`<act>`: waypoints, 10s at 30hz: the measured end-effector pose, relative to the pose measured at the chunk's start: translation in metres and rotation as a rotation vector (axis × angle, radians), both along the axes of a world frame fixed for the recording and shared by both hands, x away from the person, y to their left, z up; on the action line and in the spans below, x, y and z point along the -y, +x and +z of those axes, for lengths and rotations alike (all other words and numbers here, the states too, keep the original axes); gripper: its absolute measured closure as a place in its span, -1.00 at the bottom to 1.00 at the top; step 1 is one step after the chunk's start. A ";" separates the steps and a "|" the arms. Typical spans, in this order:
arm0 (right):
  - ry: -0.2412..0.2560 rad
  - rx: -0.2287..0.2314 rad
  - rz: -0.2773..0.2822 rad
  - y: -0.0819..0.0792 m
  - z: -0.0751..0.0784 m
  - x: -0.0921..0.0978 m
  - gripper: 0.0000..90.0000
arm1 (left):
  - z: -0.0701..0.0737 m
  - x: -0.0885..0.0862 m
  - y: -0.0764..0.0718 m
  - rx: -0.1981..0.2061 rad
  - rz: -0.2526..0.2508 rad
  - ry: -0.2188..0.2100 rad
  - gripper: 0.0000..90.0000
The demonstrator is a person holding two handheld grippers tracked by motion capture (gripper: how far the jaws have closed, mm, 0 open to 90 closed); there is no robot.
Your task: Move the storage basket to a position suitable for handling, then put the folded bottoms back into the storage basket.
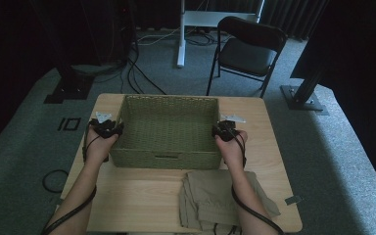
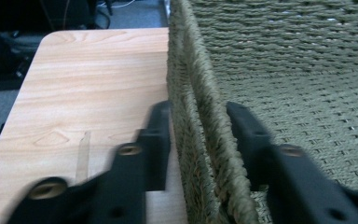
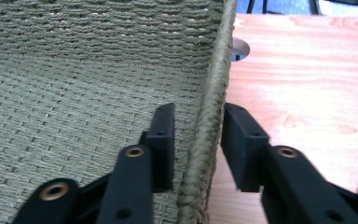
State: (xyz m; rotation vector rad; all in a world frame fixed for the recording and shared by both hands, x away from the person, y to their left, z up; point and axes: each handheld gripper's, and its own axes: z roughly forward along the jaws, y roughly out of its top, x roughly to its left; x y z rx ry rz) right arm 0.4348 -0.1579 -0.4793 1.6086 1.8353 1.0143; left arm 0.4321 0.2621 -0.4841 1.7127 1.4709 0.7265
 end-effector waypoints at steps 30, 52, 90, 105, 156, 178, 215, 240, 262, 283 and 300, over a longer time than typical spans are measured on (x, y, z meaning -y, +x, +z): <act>-0.077 -0.025 -0.039 0.001 0.003 0.040 0.74 | 0.003 0.052 0.003 -0.041 -0.026 0.006 0.79; -0.062 -0.033 -0.061 -0.002 0.004 0.085 0.74 | 0.004 0.095 0.008 -0.050 -0.056 0.022 0.78; -0.105 -0.043 -0.070 0.006 0.005 0.146 0.74 | 0.003 0.159 0.017 -0.045 -0.077 0.042 0.77; -0.100 -0.059 -0.075 0.009 0.007 0.163 0.74 | 0.003 0.175 0.021 -0.047 -0.096 0.050 0.75; -0.004 0.130 0.139 -0.026 0.050 0.144 -0.70 | 0.063 0.155 -0.014 0.076 -0.418 -0.081 -0.51; 0.002 0.180 0.253 -0.071 0.055 0.124 -0.70 | 0.074 0.159 -0.059 0.136 -0.544 -0.029 -0.53; 0.025 0.173 0.320 -0.138 0.013 0.122 -0.70 | 0.030 0.181 -0.130 0.092 -0.664 -0.037 -0.54; -0.031 0.065 0.336 -0.149 -0.052 0.132 -0.70 | -0.035 0.203 -0.134 -0.048 -0.664 -0.019 -0.54; -0.042 -0.052 0.307 -0.154 -0.073 0.137 -0.68 | -0.068 0.215 -0.137 -0.164 -0.657 -0.011 -0.55; -0.099 -0.078 0.439 -0.162 -0.071 0.122 0.24 | -0.068 0.230 -0.138 -0.145 -0.716 0.014 0.33; 0.010 -0.067 0.442 -0.165 -0.045 0.119 0.82 | -0.050 0.225 -0.137 -0.129 -0.773 -0.057 0.80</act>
